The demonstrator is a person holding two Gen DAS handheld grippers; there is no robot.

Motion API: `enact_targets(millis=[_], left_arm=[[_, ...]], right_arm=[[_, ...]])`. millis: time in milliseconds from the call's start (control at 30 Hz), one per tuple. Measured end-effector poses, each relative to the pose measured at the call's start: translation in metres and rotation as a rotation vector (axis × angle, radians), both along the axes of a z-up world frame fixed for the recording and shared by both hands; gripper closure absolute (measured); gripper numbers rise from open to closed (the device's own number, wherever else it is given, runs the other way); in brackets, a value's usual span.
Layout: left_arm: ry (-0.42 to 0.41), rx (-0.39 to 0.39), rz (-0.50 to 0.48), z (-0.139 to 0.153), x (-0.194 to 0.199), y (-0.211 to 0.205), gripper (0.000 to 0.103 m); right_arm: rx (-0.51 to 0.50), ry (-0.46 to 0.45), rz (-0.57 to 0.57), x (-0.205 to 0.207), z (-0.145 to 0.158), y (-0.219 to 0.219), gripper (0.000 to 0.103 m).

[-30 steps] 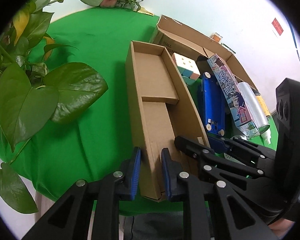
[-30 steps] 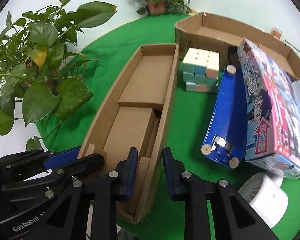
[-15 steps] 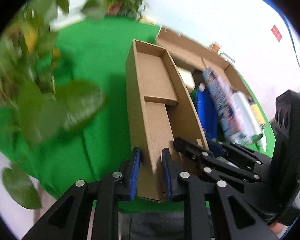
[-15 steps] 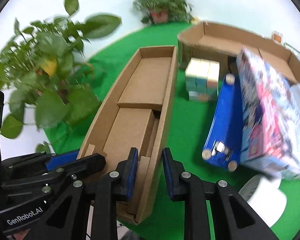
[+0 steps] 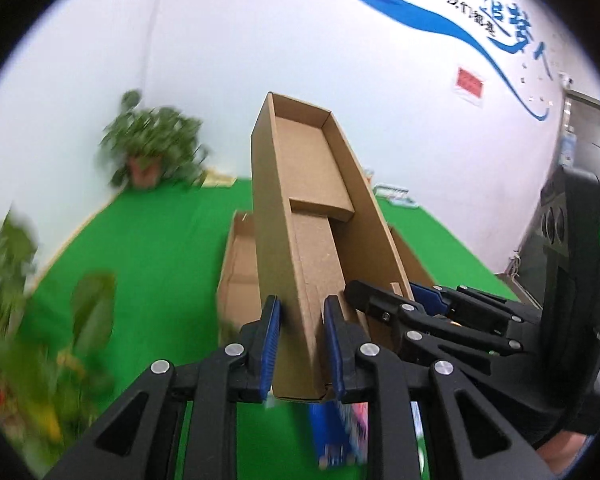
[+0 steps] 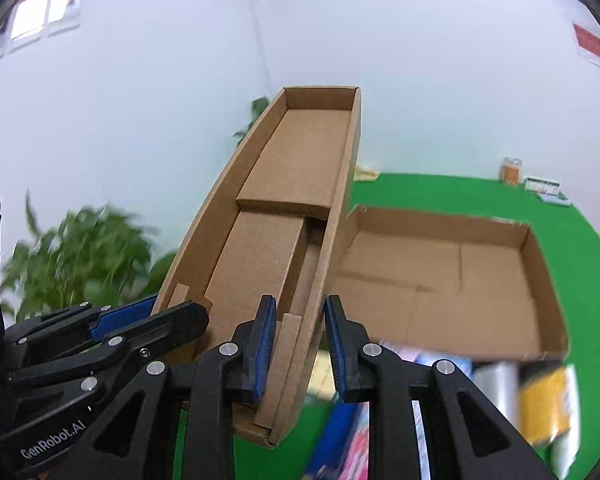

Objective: Organize rigid objects
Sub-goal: 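Lift the cardboard insert with both grippers and carry it over the large box, then lower the insert into the large box and open both grippers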

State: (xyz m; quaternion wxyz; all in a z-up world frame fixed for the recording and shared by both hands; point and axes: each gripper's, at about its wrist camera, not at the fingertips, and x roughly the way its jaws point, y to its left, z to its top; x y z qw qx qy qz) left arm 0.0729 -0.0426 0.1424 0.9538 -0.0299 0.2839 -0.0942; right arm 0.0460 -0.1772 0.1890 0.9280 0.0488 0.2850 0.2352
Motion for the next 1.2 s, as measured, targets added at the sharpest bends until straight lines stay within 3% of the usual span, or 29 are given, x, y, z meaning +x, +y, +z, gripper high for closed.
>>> enact_targets(millis=[100, 233, 333, 533, 733, 1000, 1200], left_arm=[[0.001, -0.008, -0.023, 0.014, 0.047, -0.002, 0.082], [0.013, -0.023, -0.031, 0.022, 0.087, -0.002, 0.082], [0.048, -0.069, -0.041, 0.021, 0.107, 0.002, 0.082], [0.109, -0.063, -0.031, 0.001, 0.138, 0.003, 0.082], [0.198, -0.047, 0.007, -0.038, 0.163, 0.012, 0.082], [0.342, 0.000, 0.057, -0.107, 0.187, 0.026, 0.084], [0.386, 0.079, 0.090, -0.131, 0.190, 0.028, 0.086]], right_arm=[[-0.028, 0.007, -0.021, 0.044, 0.027, -0.009, 0.080], [-0.012, 0.126, -0.003, 0.121, 0.045, -0.020, 0.080], [-0.046, 0.143, -0.019, 0.164, 0.045, -0.018, 0.080], [-0.043, 0.221, -0.013, 0.222, 0.026, -0.005, 0.080], [-0.077, 0.304, 0.023, 0.263, -0.029, 0.018, 0.080], [-0.138, 0.464, 0.070, 0.305, -0.141, 0.041, 0.081], [-0.141, 0.575, 0.103, 0.329, -0.192, 0.059, 0.084]])
